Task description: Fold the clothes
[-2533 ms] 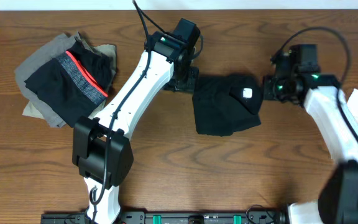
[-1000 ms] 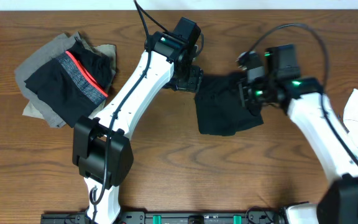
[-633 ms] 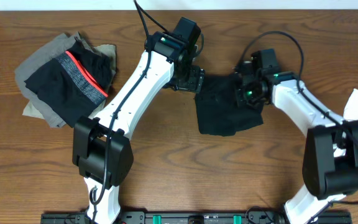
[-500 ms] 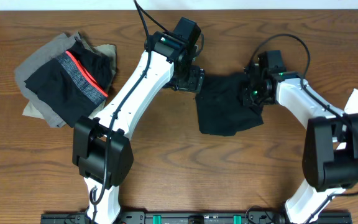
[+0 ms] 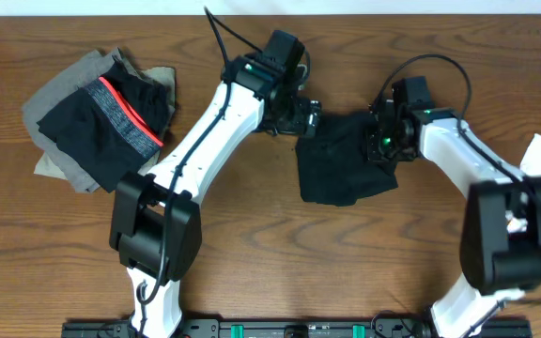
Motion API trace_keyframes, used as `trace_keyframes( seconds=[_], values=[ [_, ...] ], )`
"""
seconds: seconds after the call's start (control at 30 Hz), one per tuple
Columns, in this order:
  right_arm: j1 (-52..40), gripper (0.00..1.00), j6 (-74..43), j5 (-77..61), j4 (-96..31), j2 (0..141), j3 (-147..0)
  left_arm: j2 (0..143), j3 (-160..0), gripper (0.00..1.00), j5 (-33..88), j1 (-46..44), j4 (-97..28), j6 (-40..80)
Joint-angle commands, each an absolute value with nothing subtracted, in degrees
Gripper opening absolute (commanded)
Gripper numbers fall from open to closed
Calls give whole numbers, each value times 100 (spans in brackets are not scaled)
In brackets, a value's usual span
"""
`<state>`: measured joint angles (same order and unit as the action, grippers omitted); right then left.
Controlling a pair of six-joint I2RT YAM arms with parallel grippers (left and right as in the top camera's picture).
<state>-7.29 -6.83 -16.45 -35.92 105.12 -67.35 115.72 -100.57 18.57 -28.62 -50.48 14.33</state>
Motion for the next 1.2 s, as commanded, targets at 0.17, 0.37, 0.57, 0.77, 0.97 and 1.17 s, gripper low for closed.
trace_keyframes(
  seconds=[0.17,0.37,0.57,0.77,0.97,1.17],
  values=[
    [-523,39,-596,-1481,-3820,8906,-6735,11684,-8908,90,2886,-2862,-3468,2008],
    [-471,39,-596,-1483,-3874,8785,-6735,11747,-8414,93,3336,-2862,-2757,2178],
    [-473,37,-596,-1483,-3844,8785,-6735,12206,-8390,93,3760,-2862,-2606,2176],
    [-473,36,-596,-1505,-3863,8785,-6735,12678,-8390,88,4355,-2869,-2167,2176],
    [-473,35,-596,-1503,-3859,8785,-6735,12680,-8390,47,4355,-2869,-2008,2171],
    [-473,32,-591,-1500,-3872,8785,-6735,12654,-8390,73,4357,-2805,-2287,2178]
  ],
)
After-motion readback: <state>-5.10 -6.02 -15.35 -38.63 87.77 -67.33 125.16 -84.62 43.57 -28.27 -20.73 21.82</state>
